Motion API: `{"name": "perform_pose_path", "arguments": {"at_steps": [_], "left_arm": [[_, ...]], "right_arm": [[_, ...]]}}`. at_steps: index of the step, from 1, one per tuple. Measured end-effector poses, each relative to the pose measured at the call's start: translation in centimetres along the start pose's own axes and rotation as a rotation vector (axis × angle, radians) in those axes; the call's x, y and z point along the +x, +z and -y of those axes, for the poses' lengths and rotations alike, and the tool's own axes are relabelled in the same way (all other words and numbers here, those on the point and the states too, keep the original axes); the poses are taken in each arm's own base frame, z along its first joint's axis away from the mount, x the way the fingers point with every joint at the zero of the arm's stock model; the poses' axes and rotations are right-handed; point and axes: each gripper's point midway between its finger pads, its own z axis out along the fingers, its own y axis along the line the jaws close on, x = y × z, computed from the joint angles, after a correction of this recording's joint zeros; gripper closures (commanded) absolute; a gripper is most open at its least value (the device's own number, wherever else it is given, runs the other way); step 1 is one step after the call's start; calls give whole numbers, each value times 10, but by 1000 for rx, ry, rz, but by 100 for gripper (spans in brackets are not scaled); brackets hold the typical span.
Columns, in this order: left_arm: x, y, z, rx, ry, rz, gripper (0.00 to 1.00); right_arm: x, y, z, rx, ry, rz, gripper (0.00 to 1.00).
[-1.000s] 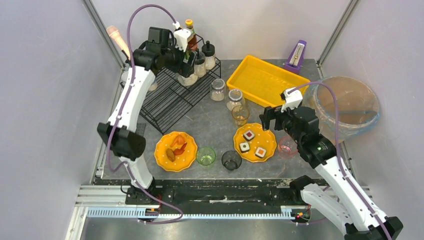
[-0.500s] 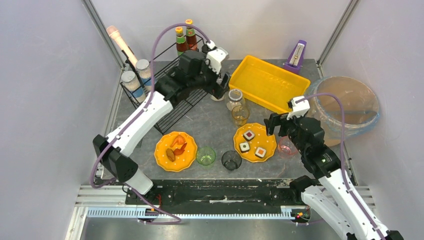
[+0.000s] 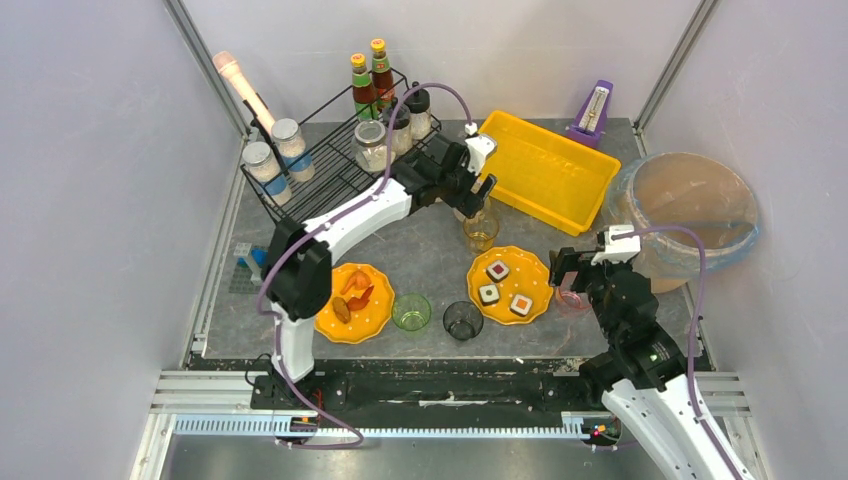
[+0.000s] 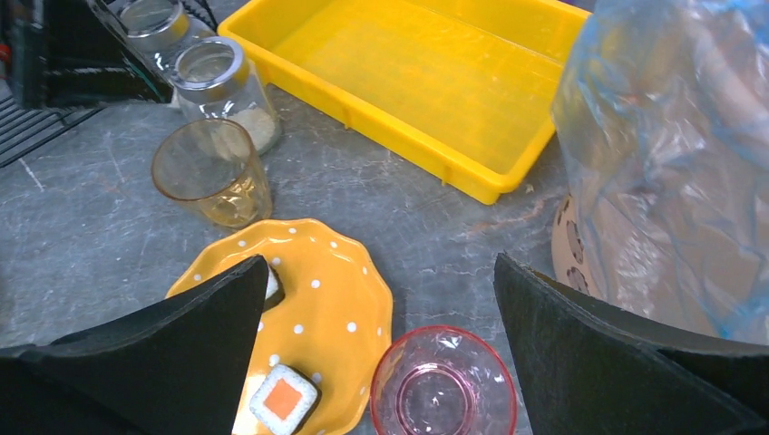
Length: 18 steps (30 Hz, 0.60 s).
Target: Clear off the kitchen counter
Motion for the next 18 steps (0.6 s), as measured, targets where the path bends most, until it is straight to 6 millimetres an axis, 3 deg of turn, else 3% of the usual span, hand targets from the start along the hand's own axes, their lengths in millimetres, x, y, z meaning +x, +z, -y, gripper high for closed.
{"name": "perform_pose_path", "arguments": {"at_steps": [6,11,18], "left_arm": [[26,44,-12,-59,-9,-69,7],[21,64,-24,-96,-14,-58,7],[9,75,-38,-98,-33,-30,12]], "right_arm": [[16,-2,12,58,26,8,2],[24,-2,15,74,31,-7,2],[26,0,15,80,28,-20,2]]}}
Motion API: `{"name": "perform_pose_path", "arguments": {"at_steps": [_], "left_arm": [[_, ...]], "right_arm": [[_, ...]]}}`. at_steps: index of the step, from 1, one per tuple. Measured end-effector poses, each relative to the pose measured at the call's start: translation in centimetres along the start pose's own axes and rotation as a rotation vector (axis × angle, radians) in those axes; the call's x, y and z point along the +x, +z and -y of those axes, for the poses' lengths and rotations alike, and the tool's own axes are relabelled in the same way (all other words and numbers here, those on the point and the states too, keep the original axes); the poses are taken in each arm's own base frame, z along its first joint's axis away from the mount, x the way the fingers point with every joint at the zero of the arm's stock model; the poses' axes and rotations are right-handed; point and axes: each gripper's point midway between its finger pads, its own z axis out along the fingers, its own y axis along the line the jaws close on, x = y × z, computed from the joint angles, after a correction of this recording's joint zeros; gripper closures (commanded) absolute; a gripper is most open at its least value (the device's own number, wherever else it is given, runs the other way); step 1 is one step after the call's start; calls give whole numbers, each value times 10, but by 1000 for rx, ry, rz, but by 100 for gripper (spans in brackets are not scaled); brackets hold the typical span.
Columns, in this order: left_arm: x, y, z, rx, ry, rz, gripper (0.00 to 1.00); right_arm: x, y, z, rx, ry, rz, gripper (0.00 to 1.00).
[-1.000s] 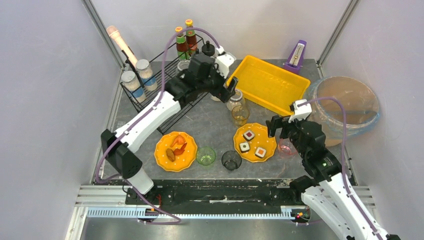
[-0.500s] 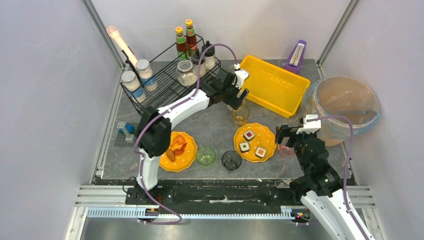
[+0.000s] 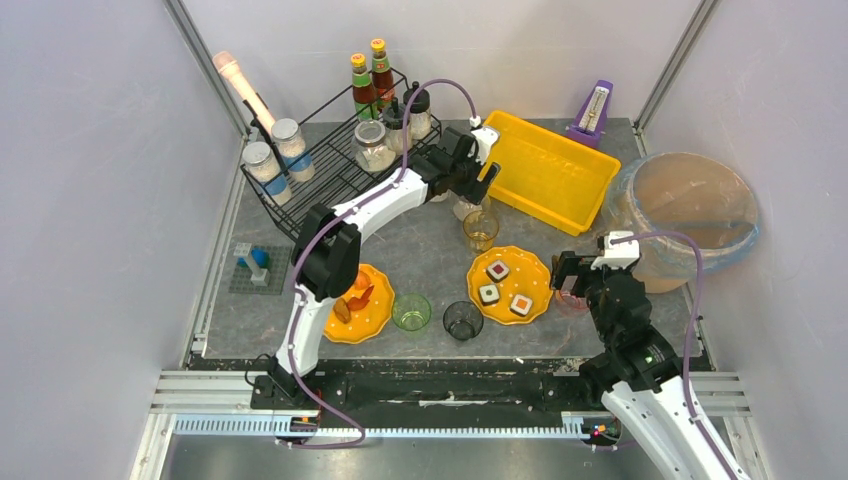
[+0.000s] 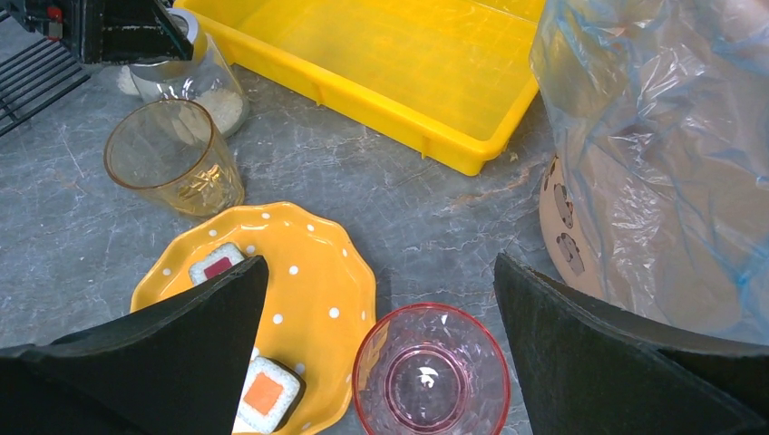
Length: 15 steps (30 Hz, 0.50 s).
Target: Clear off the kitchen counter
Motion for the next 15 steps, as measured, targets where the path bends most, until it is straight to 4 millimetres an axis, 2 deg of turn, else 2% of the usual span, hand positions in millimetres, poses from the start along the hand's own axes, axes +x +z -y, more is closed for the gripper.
{"name": "perform_pose_path", "arguments": {"at_steps": [7,9,13,15], "left_arm": [[8,8,7,61,-18,-23,14],[12,8,10,76,-20,-40,17],[13,7,12,85,-22,-44,32],[13,7,13,88,-26,-45,46]], "right_arm": [[2,2,0,2,-5,-12,2],[3,2,0,3,-7,-15,2],[4,2,0,4,-8,-19,2],[4,2,0,4,-8,-19,2]]}}
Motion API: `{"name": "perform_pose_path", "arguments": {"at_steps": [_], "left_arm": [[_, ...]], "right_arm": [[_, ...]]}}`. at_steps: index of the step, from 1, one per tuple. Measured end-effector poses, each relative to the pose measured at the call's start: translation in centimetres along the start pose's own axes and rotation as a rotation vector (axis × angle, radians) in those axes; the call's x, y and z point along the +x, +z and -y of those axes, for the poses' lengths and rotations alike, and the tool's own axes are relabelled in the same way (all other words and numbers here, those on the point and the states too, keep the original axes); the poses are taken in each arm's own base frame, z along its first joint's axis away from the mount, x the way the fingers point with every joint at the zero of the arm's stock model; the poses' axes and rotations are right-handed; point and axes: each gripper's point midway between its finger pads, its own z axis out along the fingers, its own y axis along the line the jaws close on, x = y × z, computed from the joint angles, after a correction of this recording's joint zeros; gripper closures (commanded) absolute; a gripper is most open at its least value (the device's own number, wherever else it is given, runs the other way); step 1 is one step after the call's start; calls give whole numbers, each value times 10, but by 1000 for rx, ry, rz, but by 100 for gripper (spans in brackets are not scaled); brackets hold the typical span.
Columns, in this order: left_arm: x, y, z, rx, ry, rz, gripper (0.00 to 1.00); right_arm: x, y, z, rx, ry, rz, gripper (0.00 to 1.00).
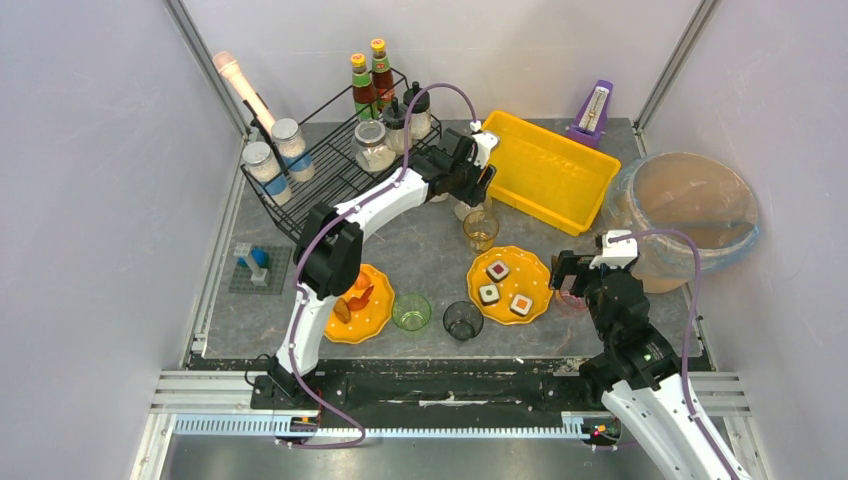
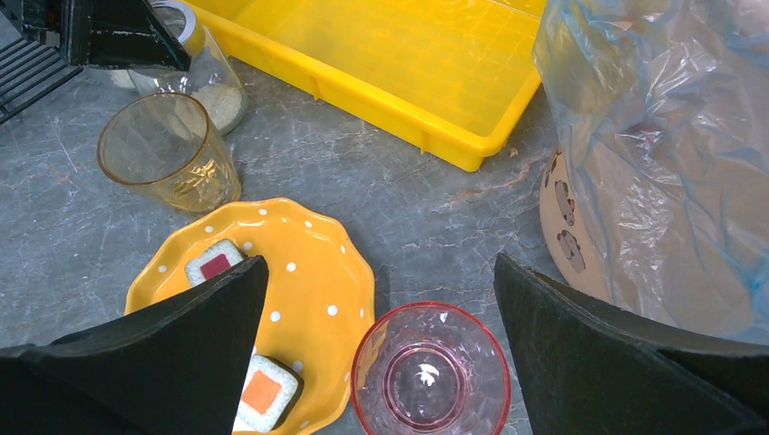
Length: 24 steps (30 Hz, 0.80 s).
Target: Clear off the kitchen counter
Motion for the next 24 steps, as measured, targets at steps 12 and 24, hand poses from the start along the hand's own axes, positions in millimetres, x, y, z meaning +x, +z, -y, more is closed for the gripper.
{"name": "perform_pose_path", "arguments": {"at_steps": [12,24], "left_arm": [[-6,-37,4,0,-20,-11,73],[-83,-207,8,-44,-13,196,74]], "right_arm": [[-6,-4,1,-3,12,29,2],[-9,-5,0,-11,17,43,2]]}}
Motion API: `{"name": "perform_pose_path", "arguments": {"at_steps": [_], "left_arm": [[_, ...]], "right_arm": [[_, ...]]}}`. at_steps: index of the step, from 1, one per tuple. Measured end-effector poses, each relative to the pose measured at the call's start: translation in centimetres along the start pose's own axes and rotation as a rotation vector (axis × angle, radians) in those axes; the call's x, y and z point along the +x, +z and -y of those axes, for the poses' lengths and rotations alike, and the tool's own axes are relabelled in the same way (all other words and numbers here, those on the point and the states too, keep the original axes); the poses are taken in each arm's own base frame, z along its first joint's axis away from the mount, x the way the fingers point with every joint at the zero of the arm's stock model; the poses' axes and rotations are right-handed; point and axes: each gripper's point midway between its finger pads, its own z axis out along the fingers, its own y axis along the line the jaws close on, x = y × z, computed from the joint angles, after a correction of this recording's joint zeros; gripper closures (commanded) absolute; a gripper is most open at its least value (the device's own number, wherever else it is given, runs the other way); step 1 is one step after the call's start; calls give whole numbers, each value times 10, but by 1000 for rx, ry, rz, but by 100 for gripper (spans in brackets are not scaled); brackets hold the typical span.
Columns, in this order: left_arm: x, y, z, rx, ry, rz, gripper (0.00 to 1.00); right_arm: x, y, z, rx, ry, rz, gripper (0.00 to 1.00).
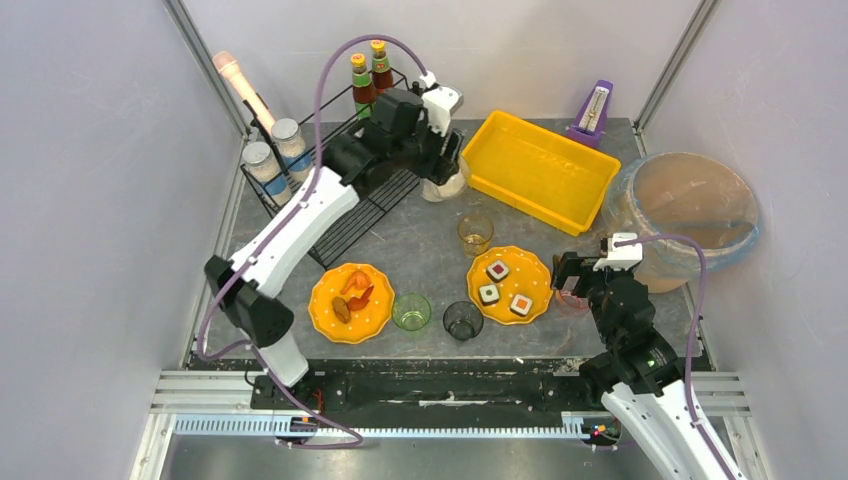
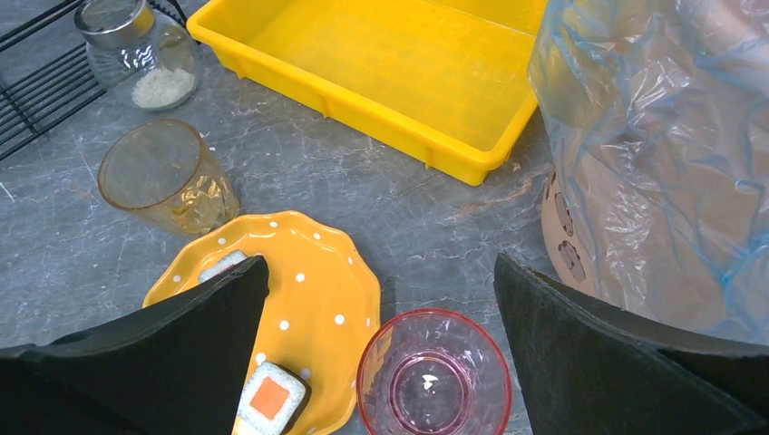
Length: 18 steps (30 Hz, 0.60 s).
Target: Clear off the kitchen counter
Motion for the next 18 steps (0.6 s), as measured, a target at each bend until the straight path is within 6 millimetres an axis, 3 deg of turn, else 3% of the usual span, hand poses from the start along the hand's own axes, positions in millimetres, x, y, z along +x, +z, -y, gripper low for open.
{"name": "perform_pose_path", "arguments": {"at_steps": [6,12,15,18], "left_arm": [[7,-63,-27,-82,-3,-19,74],[41,-116,-95,-233,-39,-68,75],[56,-136,-127,-301,-58,-81,75],[64,-145,-148,-327,-50,-93,75]], "right_arm": [[-2,1,-6,-30,4,5,2],[-1,5,-16,-75,2,-6,2],[-2,7,-20,-95,4,-4,2],[-3,9,-25,-117,5,-4,2]]}}
